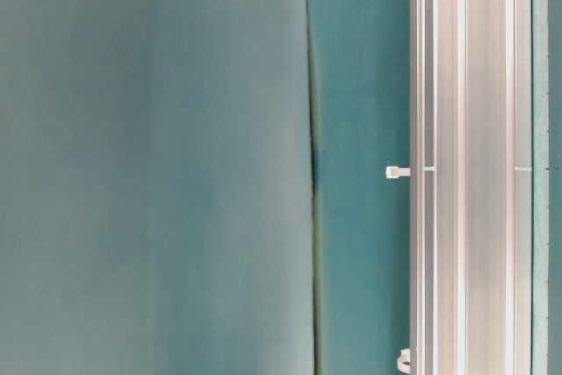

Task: Lift the large metal rail with both hands.
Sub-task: 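Move both grippers inward and down over the two ends of the silver rail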

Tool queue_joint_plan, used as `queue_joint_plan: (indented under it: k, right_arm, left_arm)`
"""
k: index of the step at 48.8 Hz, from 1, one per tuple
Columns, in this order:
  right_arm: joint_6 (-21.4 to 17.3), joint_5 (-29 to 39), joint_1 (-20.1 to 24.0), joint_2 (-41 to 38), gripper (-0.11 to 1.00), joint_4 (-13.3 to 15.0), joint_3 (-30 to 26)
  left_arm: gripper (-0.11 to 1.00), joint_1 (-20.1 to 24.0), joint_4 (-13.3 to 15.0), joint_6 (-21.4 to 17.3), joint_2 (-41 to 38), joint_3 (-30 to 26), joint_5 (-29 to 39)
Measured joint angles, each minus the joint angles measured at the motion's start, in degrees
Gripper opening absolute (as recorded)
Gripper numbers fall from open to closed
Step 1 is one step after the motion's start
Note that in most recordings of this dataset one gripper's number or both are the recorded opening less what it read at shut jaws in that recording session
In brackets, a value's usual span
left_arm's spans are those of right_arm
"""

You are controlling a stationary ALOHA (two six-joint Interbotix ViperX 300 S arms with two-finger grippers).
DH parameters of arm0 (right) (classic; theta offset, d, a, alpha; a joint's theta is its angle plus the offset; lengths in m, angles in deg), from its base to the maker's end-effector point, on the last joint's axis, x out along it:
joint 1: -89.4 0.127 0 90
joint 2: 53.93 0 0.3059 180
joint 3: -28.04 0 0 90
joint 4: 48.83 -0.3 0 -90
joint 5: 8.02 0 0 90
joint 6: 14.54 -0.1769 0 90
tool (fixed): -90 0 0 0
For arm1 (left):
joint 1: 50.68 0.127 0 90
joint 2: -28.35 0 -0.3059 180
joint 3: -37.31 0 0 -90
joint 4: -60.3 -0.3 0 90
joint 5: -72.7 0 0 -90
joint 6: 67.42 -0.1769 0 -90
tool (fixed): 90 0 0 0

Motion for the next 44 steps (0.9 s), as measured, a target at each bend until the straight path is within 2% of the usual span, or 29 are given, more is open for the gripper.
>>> queue_joint_plan:
  k: [3, 6, 9, 13, 20, 31, 44]
  right_arm:
    - [-0.09, 0.26, -0.18, -0.35, 0.06, -0.35, 0.09]
    - [-0.79, 2.20, -0.62, -1.23, 0.00, -2.90, 0.09]
    - [-2.02, 5.10, -1.14, -2.29, 0.00, -5.19, -0.18]
    - [-4.57, 11.07, -1.23, -4.13, 0.00, -7.38, -1.58]
    - [-6.42, 22.15, -1.32, -7.21, 0.00, -7.91, -5.01]
    - [-6.50, 39.02, -1.32, -13.54, 0.00, -7.91, -12.30]
    - [-6.50, 55.28, -0.35, -23.12, 0.00, -8.00, -18.98]
  left_arm:
    - [0.14, 0.18, -0.09, 1.41, -1.14, -0.09, 2.46]
    - [0.05, 0.35, -0.26, 2.90, -2.99, -0.18, 5.71]
    - [0.00, 0.53, -0.44, 3.52, -3.87, -0.44, 8.17]
    - [-0.01, 0.53, -0.53, 4.13, -3.69, -1.32, 10.99]
    - [-0.01, 0.44, -0.53, 5.01, -4.75, -3.78, 17.67]
    - [-0.01, 0.44, -0.62, 5.62, -10.37, -10.02, 34.63]
    - [-0.01, -0.18, -0.62, 6.06, -16.35, -15.29, 45.09]
